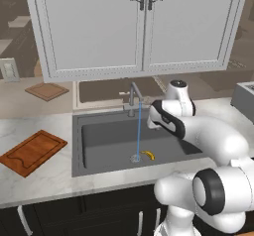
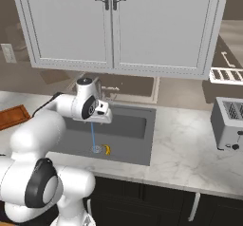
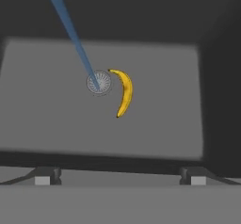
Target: Pick the banana from the sink and place it on the cutting board to airdry. Then turn off the sink faucet.
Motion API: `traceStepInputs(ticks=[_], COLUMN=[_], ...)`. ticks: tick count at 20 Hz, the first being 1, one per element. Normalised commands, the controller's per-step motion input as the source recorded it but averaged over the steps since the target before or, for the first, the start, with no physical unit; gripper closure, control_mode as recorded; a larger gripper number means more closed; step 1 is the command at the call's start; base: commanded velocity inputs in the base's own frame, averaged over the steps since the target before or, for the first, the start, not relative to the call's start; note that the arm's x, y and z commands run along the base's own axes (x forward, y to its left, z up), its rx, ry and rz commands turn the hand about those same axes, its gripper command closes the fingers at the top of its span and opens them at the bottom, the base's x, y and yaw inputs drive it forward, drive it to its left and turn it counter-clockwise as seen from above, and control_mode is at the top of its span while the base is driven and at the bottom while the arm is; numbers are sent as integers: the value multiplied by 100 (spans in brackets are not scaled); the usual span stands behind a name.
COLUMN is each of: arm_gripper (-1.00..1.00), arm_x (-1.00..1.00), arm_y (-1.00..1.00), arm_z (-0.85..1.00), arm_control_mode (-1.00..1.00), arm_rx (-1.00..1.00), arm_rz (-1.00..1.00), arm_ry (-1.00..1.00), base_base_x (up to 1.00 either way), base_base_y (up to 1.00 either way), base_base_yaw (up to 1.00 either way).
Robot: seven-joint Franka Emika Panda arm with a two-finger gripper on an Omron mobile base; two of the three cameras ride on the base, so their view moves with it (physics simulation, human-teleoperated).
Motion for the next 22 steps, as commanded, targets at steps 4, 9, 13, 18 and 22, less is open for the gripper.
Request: traceStepInputs(ticks=[4,9,13,18,22], arm_gripper=[-100,-100,-100,-100,-100], arm_x=[2,4,4,2,2], arm_y=[0,0,0,0,0], arm_z=[-28,-25,-19,-18,-27], arm_control_mode=[-100,-100,-100,-100,-100], arm_rx=[0,0,0,0,0], arm_rz=[0,0,0,0,0], arm_ry=[3,1,1,1,4], base_base_x=[0,0,0,0,0], base_base_y=[0,0,0,0,0], base_base_yaw=[0,0,0,0,0])
